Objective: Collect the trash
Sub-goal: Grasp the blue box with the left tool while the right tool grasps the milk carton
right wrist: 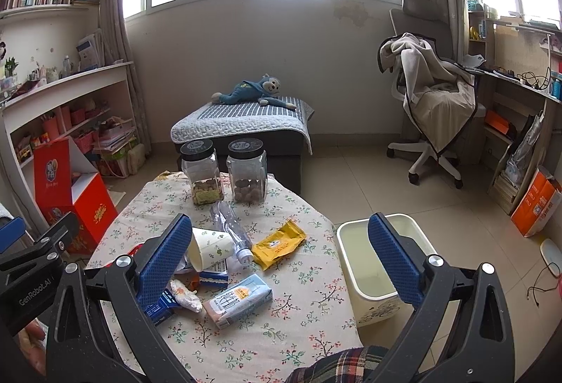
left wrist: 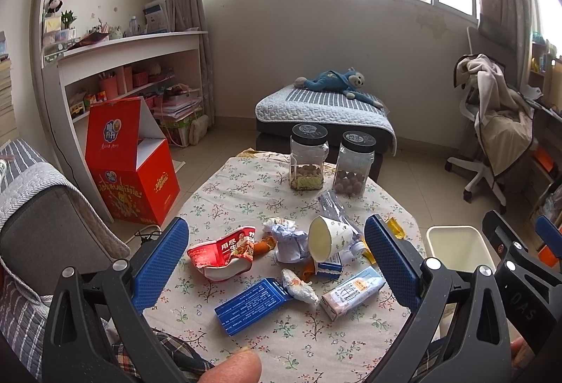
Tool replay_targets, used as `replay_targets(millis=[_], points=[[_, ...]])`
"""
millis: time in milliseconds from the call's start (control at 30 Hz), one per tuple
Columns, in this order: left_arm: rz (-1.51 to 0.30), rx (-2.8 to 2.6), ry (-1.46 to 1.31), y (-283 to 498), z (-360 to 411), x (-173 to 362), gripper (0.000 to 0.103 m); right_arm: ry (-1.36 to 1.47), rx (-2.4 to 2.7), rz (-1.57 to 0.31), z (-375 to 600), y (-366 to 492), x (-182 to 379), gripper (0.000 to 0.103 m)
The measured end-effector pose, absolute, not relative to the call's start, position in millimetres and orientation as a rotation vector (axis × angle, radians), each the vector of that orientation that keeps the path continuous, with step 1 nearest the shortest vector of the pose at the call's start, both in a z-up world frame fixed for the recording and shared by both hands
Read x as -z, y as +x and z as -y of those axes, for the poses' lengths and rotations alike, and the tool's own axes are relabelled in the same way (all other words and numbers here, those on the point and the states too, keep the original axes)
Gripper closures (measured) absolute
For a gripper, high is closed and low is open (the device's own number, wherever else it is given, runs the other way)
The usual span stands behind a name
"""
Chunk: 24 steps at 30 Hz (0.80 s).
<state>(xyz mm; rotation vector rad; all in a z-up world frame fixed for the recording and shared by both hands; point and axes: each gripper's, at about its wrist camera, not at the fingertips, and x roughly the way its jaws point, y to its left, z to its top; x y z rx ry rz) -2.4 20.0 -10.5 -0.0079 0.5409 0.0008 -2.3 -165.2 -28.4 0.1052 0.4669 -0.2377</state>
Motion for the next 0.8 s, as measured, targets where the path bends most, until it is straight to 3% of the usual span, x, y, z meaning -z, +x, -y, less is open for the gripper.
replay_targets(millis=[267,433,633,800], points=[[-0.569,-0.05,-0.033,21,-44,4,0.006,0.181,0.172,-0.583,182,20,45,0.007],[-0.536,0.036,-0.133,56,-90,-5,0.006,0.312,0.061,-0.718,213,63,83,0.007],[-1.203,0.153,0.088,127,-83,139,0.006,0.508,-0.088,-0.979,231,110,171,0.007],[-1.369,0.19,0.369,130,-50,216,0.006,0.463,-0.091,-1.057,217,121,211,0.007]])
